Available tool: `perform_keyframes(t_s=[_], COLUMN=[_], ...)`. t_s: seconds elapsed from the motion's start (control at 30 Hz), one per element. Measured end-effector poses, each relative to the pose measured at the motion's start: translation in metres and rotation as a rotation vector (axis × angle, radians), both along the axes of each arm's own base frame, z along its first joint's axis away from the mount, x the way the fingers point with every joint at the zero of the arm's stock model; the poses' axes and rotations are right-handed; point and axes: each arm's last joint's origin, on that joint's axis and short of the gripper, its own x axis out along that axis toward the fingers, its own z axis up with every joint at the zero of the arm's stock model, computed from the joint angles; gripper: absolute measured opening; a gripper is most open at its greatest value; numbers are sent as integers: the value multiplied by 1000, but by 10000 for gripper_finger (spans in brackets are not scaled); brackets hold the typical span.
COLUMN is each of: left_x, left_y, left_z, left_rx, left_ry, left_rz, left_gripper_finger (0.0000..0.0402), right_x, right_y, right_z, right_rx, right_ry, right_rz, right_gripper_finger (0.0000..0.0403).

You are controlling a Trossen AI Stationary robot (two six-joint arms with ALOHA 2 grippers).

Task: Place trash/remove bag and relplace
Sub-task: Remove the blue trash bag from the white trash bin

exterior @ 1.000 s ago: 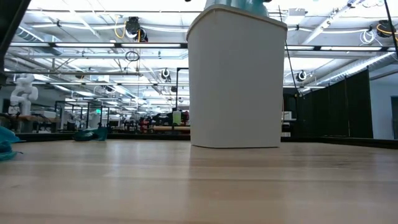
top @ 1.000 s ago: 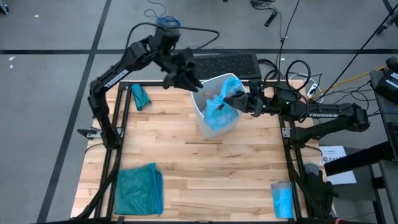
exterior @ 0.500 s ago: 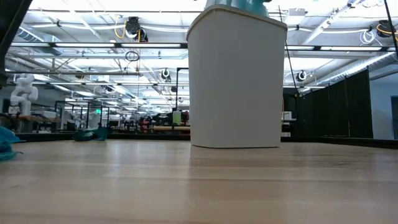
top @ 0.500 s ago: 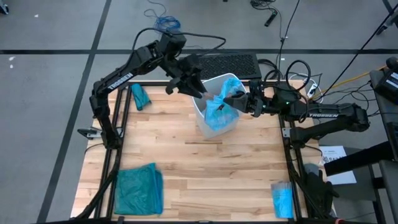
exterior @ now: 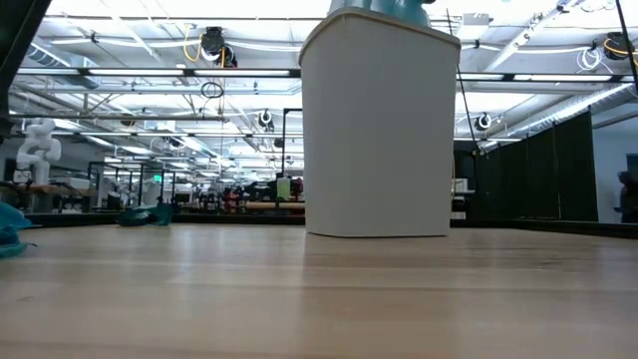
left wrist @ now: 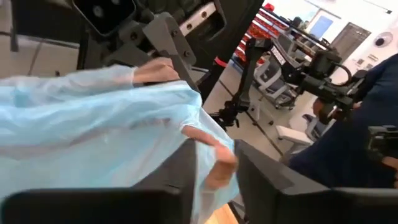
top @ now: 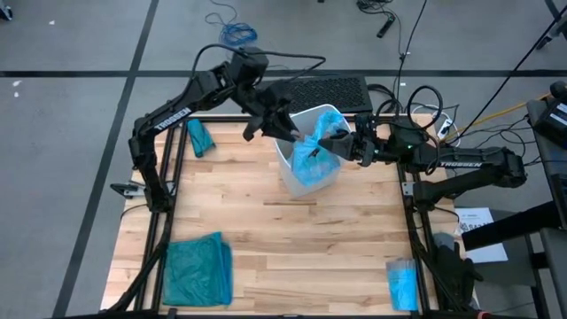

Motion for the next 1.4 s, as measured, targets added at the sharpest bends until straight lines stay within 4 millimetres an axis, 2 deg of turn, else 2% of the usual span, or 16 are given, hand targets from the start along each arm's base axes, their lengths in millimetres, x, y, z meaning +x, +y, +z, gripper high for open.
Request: perform_keyframes(t_s=[0.1,0.2,0.37,0.5,0.63,0.8,1.0,1.23,1.4], left_x=[1,1,-3,-15,-26,-29,-20,-4,2], left_y=[1,1,0,-4,-6,-8,-15,-14,-15], left_z=[1,1,7,19,30,40,49,40,38], left_rx=[14,23,32,47,62,48,39,13,33], left_ry=[-7,-14,-36,-70,-109,-156,-236,-216,-215], left_rz=[21,35,36,42,53,62,39,51,115], left_gripper_finger=[20,5,2,1,1,1,0,0,0], right_x=[0,-1,-8,-20,-25,-27,-19,-8,1], right_y=[0,0,1,3,3,4,3,1,0], right_z=[0,2,13,22,23,23,20,21,16], right_rx=[0,5,-7,-38,-43,-6,55,62,102], right_ry=[0,-17,-124,-183,-160,-157,-147,-248,-237], right_rz=[0,3,7,-2,-3,18,46,75,94], right_gripper_finger=[0,0,0,14,60,127,149,144,146])
